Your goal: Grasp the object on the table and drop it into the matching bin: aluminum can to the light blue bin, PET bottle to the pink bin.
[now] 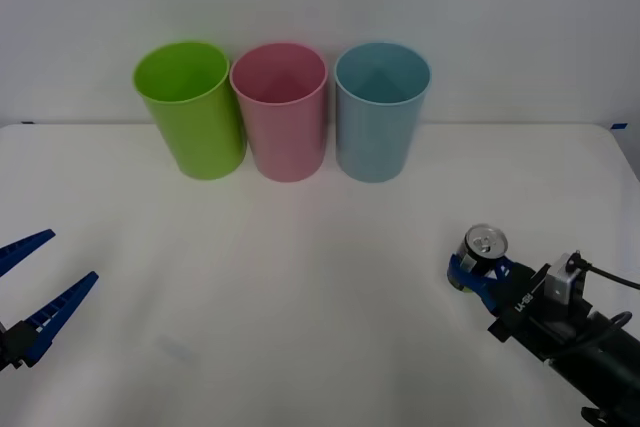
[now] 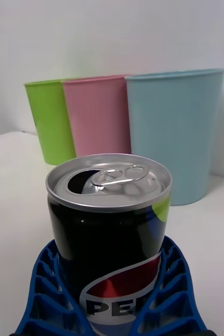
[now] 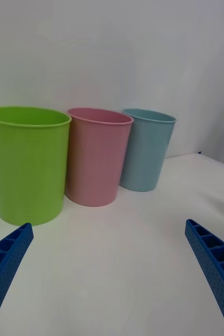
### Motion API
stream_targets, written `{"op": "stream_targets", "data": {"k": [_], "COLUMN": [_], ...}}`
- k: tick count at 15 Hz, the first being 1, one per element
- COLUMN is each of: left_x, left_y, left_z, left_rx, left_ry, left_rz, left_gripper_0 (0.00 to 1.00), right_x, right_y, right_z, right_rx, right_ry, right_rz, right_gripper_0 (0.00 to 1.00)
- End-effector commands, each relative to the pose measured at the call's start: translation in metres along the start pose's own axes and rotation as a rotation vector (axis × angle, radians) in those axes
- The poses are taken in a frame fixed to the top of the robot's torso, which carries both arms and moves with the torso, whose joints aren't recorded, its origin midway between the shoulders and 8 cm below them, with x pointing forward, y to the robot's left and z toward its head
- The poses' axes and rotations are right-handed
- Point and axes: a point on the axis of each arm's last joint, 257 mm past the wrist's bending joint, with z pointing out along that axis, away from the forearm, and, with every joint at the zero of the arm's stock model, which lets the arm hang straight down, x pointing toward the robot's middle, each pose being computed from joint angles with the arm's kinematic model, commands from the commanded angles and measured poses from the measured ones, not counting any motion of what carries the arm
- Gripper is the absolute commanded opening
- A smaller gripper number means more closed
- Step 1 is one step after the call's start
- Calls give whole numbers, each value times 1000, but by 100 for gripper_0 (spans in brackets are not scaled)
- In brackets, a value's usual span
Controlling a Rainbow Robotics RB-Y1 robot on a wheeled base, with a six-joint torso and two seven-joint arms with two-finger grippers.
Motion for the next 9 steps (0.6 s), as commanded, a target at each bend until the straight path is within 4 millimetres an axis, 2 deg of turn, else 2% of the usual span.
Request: {"op": "stream_targets", "data": {"k": [1,6,9], "left_x": [0,0,0], "left_y": [0,0,0], "left_z": [0,0,0], "left_rx": [0,0,0], "left_ry": [0,0,0], "left_rz": [0,0,0], "left_gripper_0": [100,100,100], "right_x": [-35,-95,-124], "right_y": [7,21,20], "right_z": [2,25,45], "right_rx": [-2,-49,-73], "right_ry": [-26,-81,-113], "right_rz": [31,106,114], "right_gripper_0": [0,0,0]}}
